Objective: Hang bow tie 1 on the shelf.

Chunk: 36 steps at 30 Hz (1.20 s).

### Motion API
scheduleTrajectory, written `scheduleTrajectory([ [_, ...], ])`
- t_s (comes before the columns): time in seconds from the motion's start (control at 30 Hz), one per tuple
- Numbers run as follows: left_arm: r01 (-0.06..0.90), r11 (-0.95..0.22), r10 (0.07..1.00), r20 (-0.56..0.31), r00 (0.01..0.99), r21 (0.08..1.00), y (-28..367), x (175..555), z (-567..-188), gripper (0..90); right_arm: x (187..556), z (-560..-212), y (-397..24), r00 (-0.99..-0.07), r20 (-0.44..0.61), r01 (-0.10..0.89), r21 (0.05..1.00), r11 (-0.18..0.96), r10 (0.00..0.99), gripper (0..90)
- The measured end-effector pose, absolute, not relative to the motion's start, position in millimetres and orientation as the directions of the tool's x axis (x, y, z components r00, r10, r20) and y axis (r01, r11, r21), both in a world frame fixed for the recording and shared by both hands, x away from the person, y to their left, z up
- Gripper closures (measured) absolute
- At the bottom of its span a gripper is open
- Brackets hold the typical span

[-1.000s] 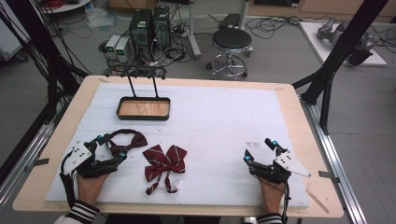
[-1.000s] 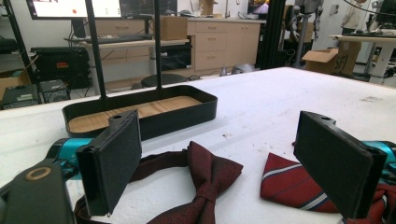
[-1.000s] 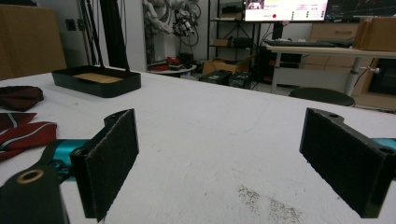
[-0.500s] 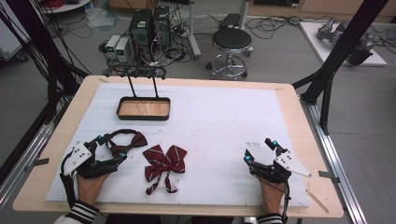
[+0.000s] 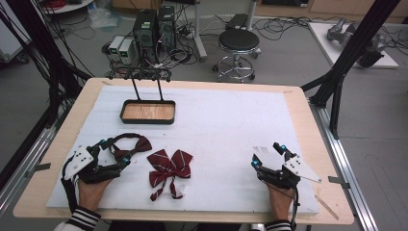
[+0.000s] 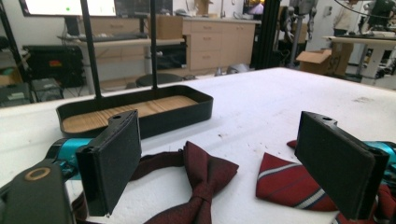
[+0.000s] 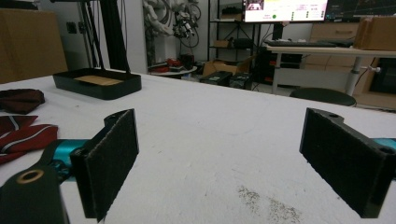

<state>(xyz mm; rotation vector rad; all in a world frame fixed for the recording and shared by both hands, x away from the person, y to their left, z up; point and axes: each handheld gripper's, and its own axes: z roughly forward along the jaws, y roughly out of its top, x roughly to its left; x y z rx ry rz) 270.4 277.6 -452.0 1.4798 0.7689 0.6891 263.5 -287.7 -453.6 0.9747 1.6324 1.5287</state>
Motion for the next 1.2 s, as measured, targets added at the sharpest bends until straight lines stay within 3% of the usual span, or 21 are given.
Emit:
scheduleTrajectory([
  [0.2, 0.086, -0.039, 0.787, -0.023, 0.617, 0.996, 278.1, 269.7, -441.9, 15.0, 263.5, -453.6, -288.0, -0.483, 0.009, 0.066, 0.997, 0.026, 0.876, 10.9],
  [0.53, 0.096, -0.175, 0.743, 0.067, 0.666, 0.980, 270.2, 276.0, -400.9, 15.1, 263.4, -453.7, -288.0, -0.483, 0.008, 0.064, 0.998, 0.026, 0.876, 10.9],
  [1.2, 0.149, -0.433, 0.542, 0.125, 0.831, 0.889, 225.0, 294.6, -369.2, 15.4, 263.0, -453.8, -288.1, -0.482, 0.015, 0.066, 0.998, 0.020, 0.876, 10.9],
])
